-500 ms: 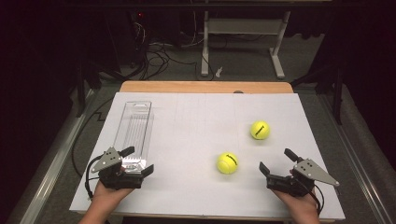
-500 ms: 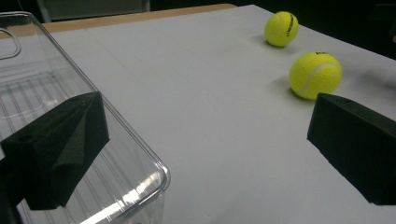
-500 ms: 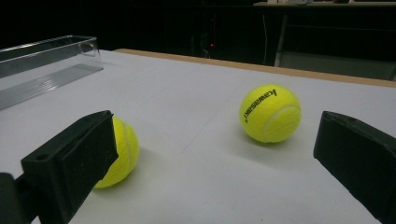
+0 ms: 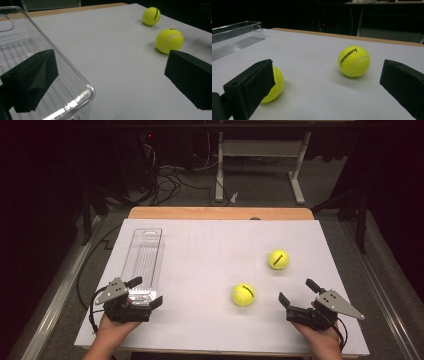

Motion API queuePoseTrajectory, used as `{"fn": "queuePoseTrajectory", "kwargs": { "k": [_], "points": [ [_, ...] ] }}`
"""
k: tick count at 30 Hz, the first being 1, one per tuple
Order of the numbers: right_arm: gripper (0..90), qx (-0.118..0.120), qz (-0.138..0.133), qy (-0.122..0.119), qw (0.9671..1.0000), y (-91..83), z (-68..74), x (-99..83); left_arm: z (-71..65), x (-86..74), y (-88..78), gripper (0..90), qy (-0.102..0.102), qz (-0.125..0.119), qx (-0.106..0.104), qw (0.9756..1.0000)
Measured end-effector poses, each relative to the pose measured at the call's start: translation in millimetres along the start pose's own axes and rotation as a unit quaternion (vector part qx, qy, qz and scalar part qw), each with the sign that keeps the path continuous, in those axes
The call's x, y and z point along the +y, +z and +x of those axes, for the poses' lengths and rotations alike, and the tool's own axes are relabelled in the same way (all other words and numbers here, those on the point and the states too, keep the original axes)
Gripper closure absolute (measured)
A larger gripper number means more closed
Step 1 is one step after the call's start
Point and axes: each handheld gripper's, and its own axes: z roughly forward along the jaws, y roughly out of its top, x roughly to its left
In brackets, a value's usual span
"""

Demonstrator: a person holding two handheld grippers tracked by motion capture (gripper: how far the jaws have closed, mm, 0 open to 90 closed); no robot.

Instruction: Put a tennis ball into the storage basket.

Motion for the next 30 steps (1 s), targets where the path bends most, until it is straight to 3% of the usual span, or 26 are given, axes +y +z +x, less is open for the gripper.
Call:
{"fn": "queuePoseTrajectory", "kwargs": {
  "k": [15,30],
  "points": [
    [0.3,-0.004,-0.004,0.000,1.0000,-0.7,-0.7,0.4,5.0,8.6,-7.2,0.2,0.004,-0.013,0.010,0.9999],
    [0.3,-0.010,-0.004,0.001,0.9999,-1.4,-2.2,0.3,28.9,31.3,-34.3,0.2,-0.011,-0.048,0.040,0.9980]
  ]
}}
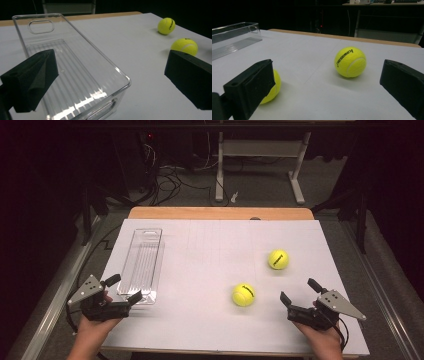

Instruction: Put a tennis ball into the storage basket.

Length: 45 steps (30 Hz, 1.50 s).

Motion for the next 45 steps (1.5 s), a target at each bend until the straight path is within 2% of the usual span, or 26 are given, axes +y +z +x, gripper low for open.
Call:
{"fn": "queuePoseTrajectory", "kwargs": {
  "k": [10,15,16,22,23,24,25,26,27,28,30,31,34,35,36,37,38,44,45],
  "points": [
    [0.3,0.000,0.002,-0.001,1.0000,0.5,0.0,-0.3,22.0,15.5,-15.2,0.2,-0.017,-0.031,0.030,0.9989],
    [0.3,0.000,0.002,0.000,1.0000,0.6,-0.3,-0.4,26.8,19.6,-19.2,0.2,-0.024,-0.039,0.036,0.9983],
    [0.3,0.000,0.001,-0.001,1.0000,0.7,-0.8,-0.6,28.4,20.7,-20.0,0.2,-0.035,-0.044,0.034,0.9978],
    [0.3,0.000,0.003,0.002,1.0000,1.0,-0.9,-1.1,25.3,18.8,-18.3,0.3,-0.034,-0.029,0.025,0.9987],
    [0.3,0.000,0.003,0.001,1.0000,1.0,-1.0,-1.2,24.7,18.3,-17.4,0.2,-0.035,-0.018,0.030,0.9988],
    [0.3,0.000,0.003,0.001,1.0000,1.1,-1.0,-1.2,24.4,16.8,-16.1,0.2,-0.024,-0.007,0.040,0.9989],
    [0.3,0.000,0.003,0.001,1.0000,1.1,-1.0,-1.2,24.4,16.8,-16.1,0.2,-0.024,-0.007,0.040,0.9989],
    [0.3,0.000,0.003,0.001,1.0000,1.3,-0.9,-1.3,23.3,13.6,-13.3,0.2,-0.009,0.010,0.053,0.9985],
    [0.3,0.000,0.003,0.001,1.0000,1.3,-0.8,-1.3,23.3,13.6,-13.3,0.2,-0.009,0.010,0.053,0.9985],
    [0.3,0.000,0.003,0.001,1.0000,1.4,-0.7,-1.3,23.2,11.8,-11.0,0.2,-0.009,0.027,0.061,0.9977],
    [0.3,0.000,0.003,0.001,1.0000,1.3,-0.4,-1.2,23.3,10.4,-10.1,0.3,-0.006,0.035,0.065,0.9973],
    [0.3,0.000,0.003,0.001,1.0000,1.3,-0.5,-1.2,23.5,6.9,-7.7,0.2,0.001,0.053,0.073,0.9959],
    [0.3,0.001,0.004,-0.001,1.0000,1.7,-0.8,-1.4,24.2,1.7,-4.3,0.2,0.007,0.081,0.085,0.9931],
    [0.3,0.001,0.004,-0.001,1.0000,1.7,-0.8,-1.4,24.2,1.7,-4.3,0.2,0.007,0.081,0.085,0.9931],
    [0.3,0.001,0.004,0.000,1.0000,1.6,-0.9,-1.2,24.6,-1.2,-2.2,0.2,0.008,0.096,0.093,0.9910],
    [0.3,0.001,0.004,0.000,1.0000,1.6,-0.9,-1.2,24.6,-1.2,-2.2,0.2,0.008,0.096,0.093,0.9910],
    [0.3,0.001,0.004,-0.001,1.0000,1.4,-0.9,-1.2,25.8,-3.8,-0.4,0.2,0.007,0.112,0.102,0.9885],
    [0.3,0.001,0.005,-0.002,1.0000,1.3,-0.9,-1.1,28.5,-13.0,4.1,0.2,0.006,0.163,0.124,0.9787],
    [0.3,0.002,0.006,-0.002,1.0000,1.3,-0.8,-1.1,28.5,-13.0,4.1,0.2,0.006,0.163,0.124,0.9787]
  ]
}}
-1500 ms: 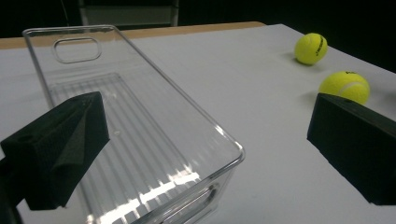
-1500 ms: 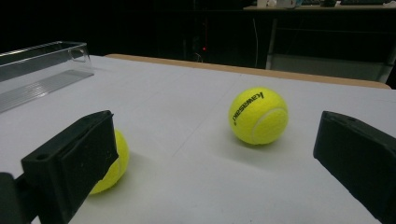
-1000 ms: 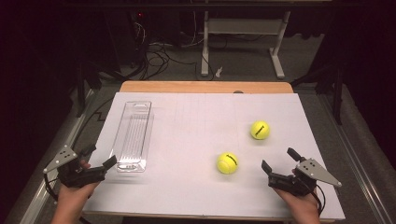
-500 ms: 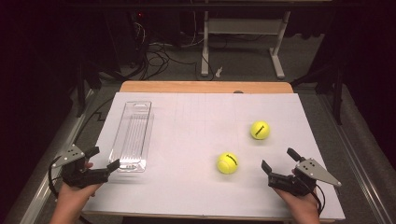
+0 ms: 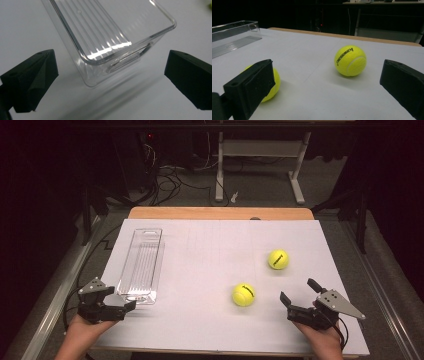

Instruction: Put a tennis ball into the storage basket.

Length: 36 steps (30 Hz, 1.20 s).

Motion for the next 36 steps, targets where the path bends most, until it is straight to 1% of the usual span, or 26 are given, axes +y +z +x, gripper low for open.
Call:
{"fn": "queuePoseTrajectory", "kwargs": {
  "k": [3,4,5,8,9,10,11,13,16,18,19,20,21,22,23,24,25,27,29,30,31,32,33,34,35,36],
  "points": [
    [0.3,0.000,0.000,-0.001,1.0000,0.4,0.6,-0.1,-1.7,-6.1,4.8,0.2,0.012,0.027,0.012,0.9995],
    [0.3,0.000,0.000,-0.001,1.0000,0.4,0.6,-0.1,-1.7,-6.1,4.8,0.2,0.012,0.027,0.012,0.9995],
    [0.3,0.001,0.003,-0.002,1.0000,0.8,1.0,-0.3,-2.2,-8.6,7.4,0.2,0.016,0.044,0.019,0.9987],
    [0.3,0.003,0.004,-0.003,1.0000,1.2,1.4,-0.4,-2.5,-11.2,9.6,0.3,0.012,0.061,0.032,0.9976],
    [0.3,0.004,0.005,-0.002,1.0000,1.2,1.8,-0.4,-3.3,-13.9,11.6,0.4,0.009,0.079,0.045,0.9958],
    [0.3,0.004,0.004,-0.003,1.0000,1.2,1.8,-0.3,-3.3,-13.9,11.6,0.4,0.009,0.079,0.045,0.9958],
    [0.3,0.005,0.004,-0.004,1.0000,1.3,2.1,-0.4,-3.9,-16.3,14.2,0.4,0.012,0.098,0.063,0.9931],
    [0.3,0.008,0.007,-0.006,0.9999,2.3,2.7,-0.8,-5.0,-15.4,14.5,0.7,0.008,0.106,0.066,0.9921],
    [0.3,0.010,0.009,-0.008,0.9999,3.2,3.2,-1.1,-7.8,-14.9,16.2,0.7,0.023,0.146,0.095,0.9845],
    [0.3,0.012,0.010,-0.008,0.9998,2.8,4.0,-1.0,-8.3,-14.5,16.0,0.7,0.027,0.161,0.108,0.9807],
    [0.3,0.013,0.009,-0.011,0.9998,2.5,4.0,-0.9,-8.3,-14.5,16.0,0.7,0.027,0.161,0.108,0.9807],
    [0.3,0.013,0.008,-0.011,0.9998,2.3,4.2,-0.7,-8.5,-12.8,15.3,0.7,0.024,0.168,0.115,0.9787],
    [0.3,0.013,0.008,-0.009,0.9998,2.1,4.5,-0.6,-8.5,-12.8,15.3,0.7,0.024,0.168,0.115,0.9787],
    [0.3,0.013,0.008,-0.009,0.9998,2.1,4.5,-0.6,-8.5,-11.7,14.9,0.7,0.022,0.177,0.119,0.9768],
    [0.3,0.013,0.008,-0.009,0.9998,2.1,4.5,-0.5,-8.9,-9.9,13.6,0.7,0.014,0.199,0.121,0.9725],
    [0.3,0.013,0.008,-0.009,0.9998,2.1,4.5,-0.5,-8.9,-9.9,13.6,0.7,0.014,0.199,0.121,0.9725],
    [0.3,0.013,0.008,-0.009,0.9998,2.0,4.5,-0.5,-9.9,-10.1,12.9,0.7,0.013,0.219,0.126,0.9676],
    [0.3,0.013,0.007,-0.010,0.9998,2.0,4.9,-0.3,-9.8,-11.2,13.3,0.7,0.013,0.237,0.135,0.9620],
    [0.3,0.014,0.008,-0.010,0.9998,2.0,5.7,-0.2,-11.2,-10.9,13.5,0.6,0.006,0.252,0.138,0.9579],
    [0.3,0.014,0.008,-0.011,0.9998,2.3,5.8,-0.3,-8.0,-7.6,9.9,0.6,0.038,0.297,0.133,0.9447],
    [0.3,0.015,0.008,-0.011,0.9998,2.5,6.1,-0.3,-11.8,-9.8,13.9,0.6,0.008,0.269,0.145,0.9522],
    [0.3,0.015,0.008,-0.012,0.9998,2.7,6.1,-0.4,-12.9,-9.4,14.6,0.6,0.005,0.269,0.145,0.9521],
    [0.3,0.015,0.008,-0.012,0.9998,2.8,6.3,-0.4,-5.6,0.2,5.4,0.6,0.081,0.362,0.122,0.9205],
    [0.3,0.016,0.009,-0.013,0.9998,2.8,6.3,-0.4,-6.4,1.8,5.0,0.6,0.091,0.377,0.118,0.9140],
    [0.3,0.016,0.009,-0.013,0.9998,2.7,6.4,-0.4,-12.4,-3.1,9.9,0.6,0.061,0.342,0.132,0.9284],
    [0.3,0.016,0.009,-0.013,0.9998,2.7,6.4,-0.4,-14.0,-3.2,10.6,0.6,0.065,0.348,0.134,0.9255]
  ]
}}
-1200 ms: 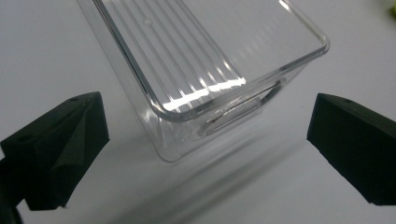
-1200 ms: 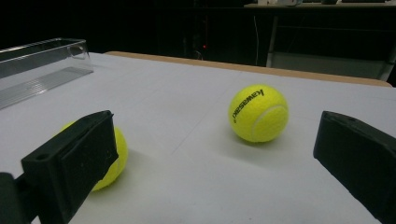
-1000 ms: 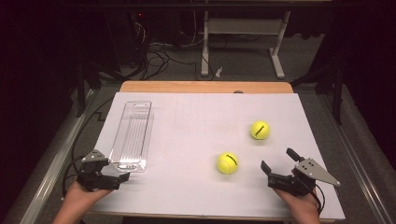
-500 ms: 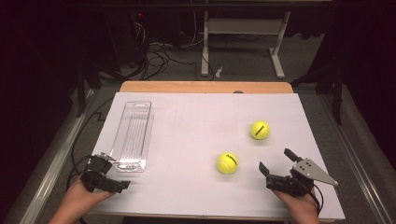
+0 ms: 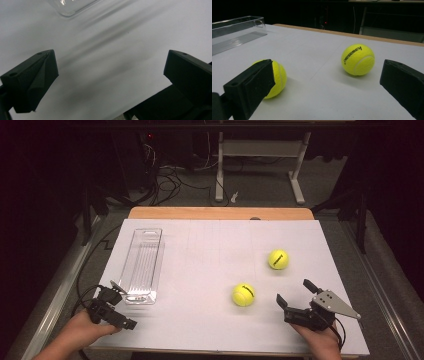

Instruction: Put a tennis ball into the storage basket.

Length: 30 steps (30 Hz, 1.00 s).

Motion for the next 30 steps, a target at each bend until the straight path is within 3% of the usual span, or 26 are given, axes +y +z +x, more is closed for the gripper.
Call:
{"fn": "queuePoseTrajectory", "kwargs": {
  "k": [2,5,6,14,23,30],
  "points": [
    [0.3,0.000,0.000,0.002,1.0000,-0.2,-0.1,-0.1,-3.0,0.9,-0.9,0.7,0.009,0.017,-0.005,0.9998],
    [0.3,-0.001,-0.001,0.002,1.0000,-0.3,-0.4,0.0,-15.4,0.2,2.9,0.7,0.000,0.008,-0.009,0.9999],
    [0.3,-0.001,-0.001,0.002,1.0000,-0.3,-0.5,0.0,-25.4,-0.3,9.0,0.8,-0.040,-0.025,-0.008,0.9989],
    [0.3,0.001,-0.001,0.001,1.0000,-0.6,0.2,0.1,-50.7,1.3,13.3,0.8,-0.012,-0.008,-0.017,0.9997],
    [0.3,0.009,0.004,-0.003,0.9999,4.6,5.4,0.4,-79.7,6.0,13.9,0.8,0.005,0.003,-0.038,0.9993],
    [0.3,0.017,0.009,-0.008,0.9998,9.4,11.2,0.9,-96.7,9.7,16.2,0.7,0.020,0.002,-0.041,0.9990]
  ]
}}
